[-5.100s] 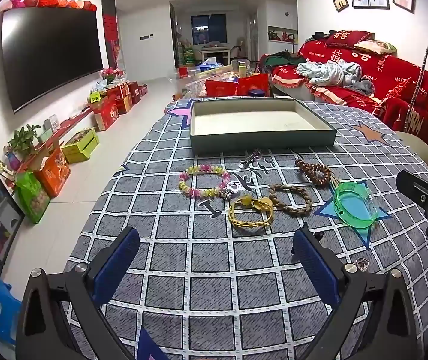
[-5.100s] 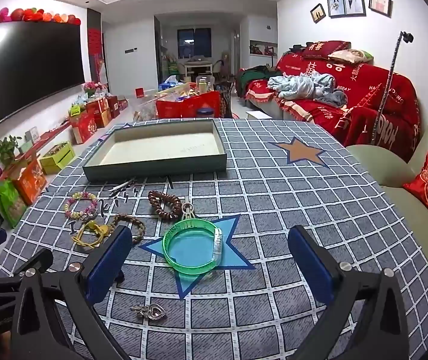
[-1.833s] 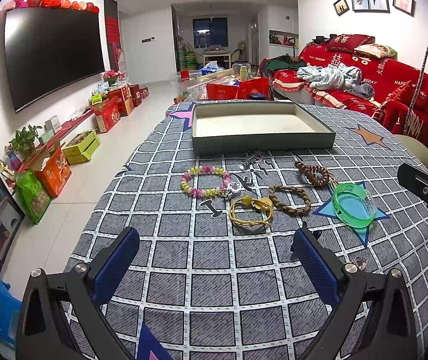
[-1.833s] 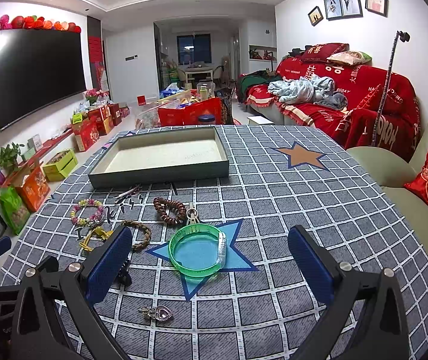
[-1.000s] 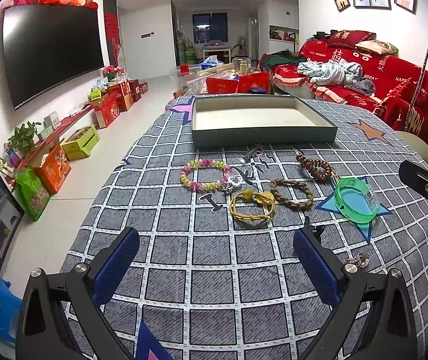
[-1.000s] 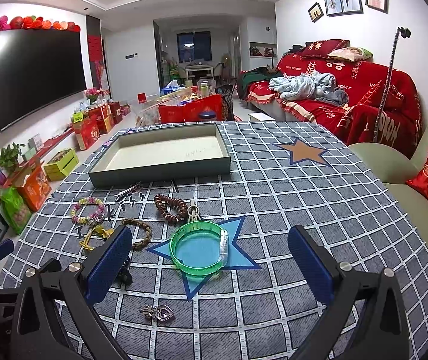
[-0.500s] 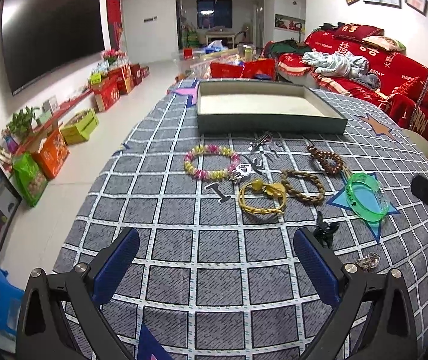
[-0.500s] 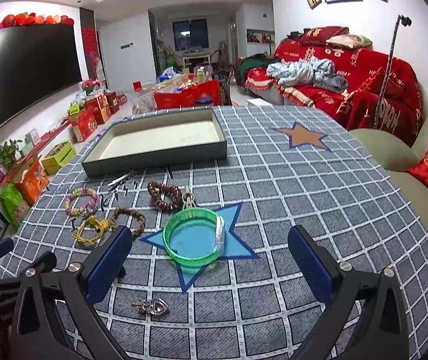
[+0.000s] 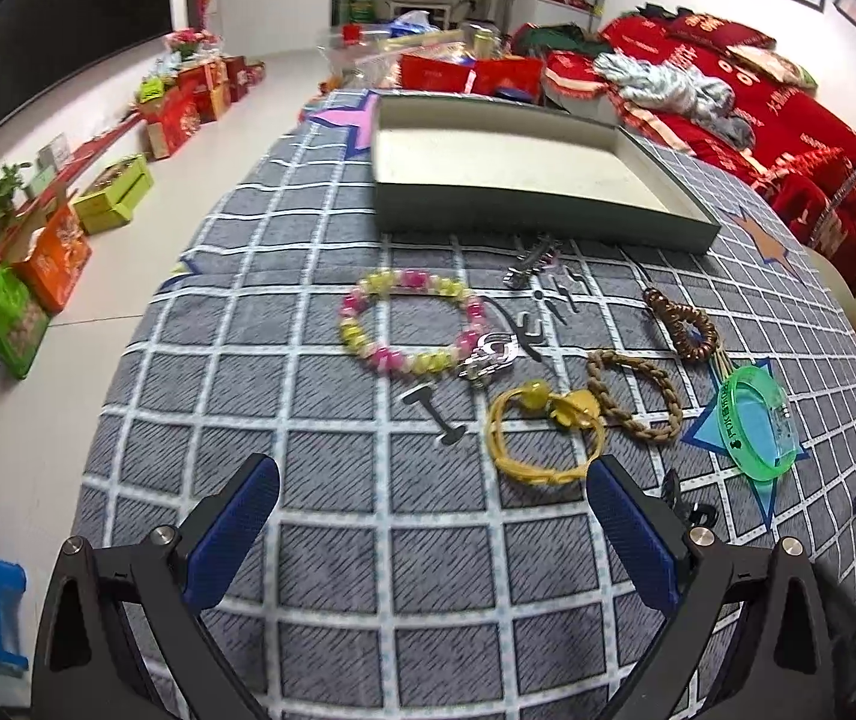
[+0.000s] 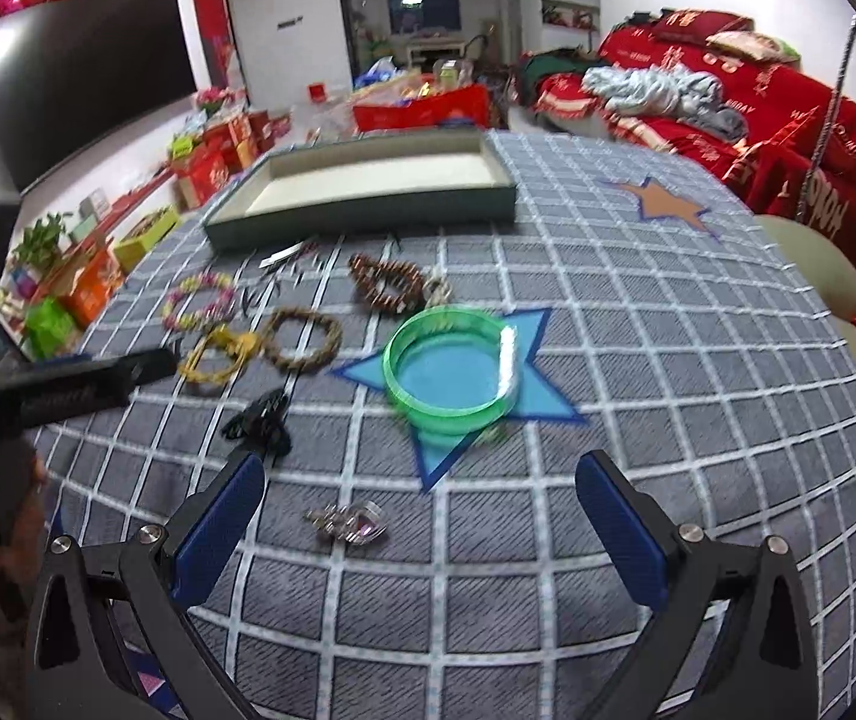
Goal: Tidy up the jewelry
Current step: 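Grasp the yellow cord bracelet with the left tool while the right tool grasps the heart pendant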
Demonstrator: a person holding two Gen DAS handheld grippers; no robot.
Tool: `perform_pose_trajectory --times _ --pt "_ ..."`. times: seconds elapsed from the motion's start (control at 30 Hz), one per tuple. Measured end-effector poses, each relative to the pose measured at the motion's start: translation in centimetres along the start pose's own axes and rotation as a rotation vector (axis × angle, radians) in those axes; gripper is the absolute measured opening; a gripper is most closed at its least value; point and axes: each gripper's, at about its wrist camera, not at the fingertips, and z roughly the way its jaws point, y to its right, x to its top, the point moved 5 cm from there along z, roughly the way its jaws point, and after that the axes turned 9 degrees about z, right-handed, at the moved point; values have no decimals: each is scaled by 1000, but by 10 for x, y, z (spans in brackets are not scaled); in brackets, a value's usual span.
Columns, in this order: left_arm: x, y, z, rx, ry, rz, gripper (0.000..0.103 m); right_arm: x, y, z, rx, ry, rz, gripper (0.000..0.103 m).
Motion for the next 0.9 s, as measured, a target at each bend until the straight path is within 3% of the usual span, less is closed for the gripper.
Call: perform_pose_trajectory --times 0.17,0.4,0.47,0.53,0.57,0.67,0.7,0.77,0.8,0.87,0.9 --pt "7 14 8 -20 -6 55 103 -8 -7 14 8 -61 7 102" --pt "14 21 18 -31 -22 80 103 -14 -15 22 4 -93 -2 91" --pt "15 25 22 -33 -37 91 100 -16 -17 23 1 -101 -5 87" --pt "15 28 25 -38 -39 93 98 -18 -18 26 -5 -113 -5 76" --pt "15 29 26 -37 -40 97 93 -17 -18 27 -14 -112 -7 75" --pt "16 34 28 -33 -41 118 91 -18 -20 27 -26 -109 -20 72" --pt "16 36 28 -34 -40 125 88 -18 -21 27 -33 -108 -27 69" --pt "16 40 27 -18 -28 152 71 -18 -23 28 -51 -106 -42 64" --pt "16 42 26 -19 -22 164 67 -18 -24 28 -57 -105 -48 58" --pt "15 43 25 -33 -11 174 41 -18 -25 27 -62 -102 -56 44" --pt "15 44 25 -37 -9 180 36 -17 -25 26 -58 -103 -52 34"
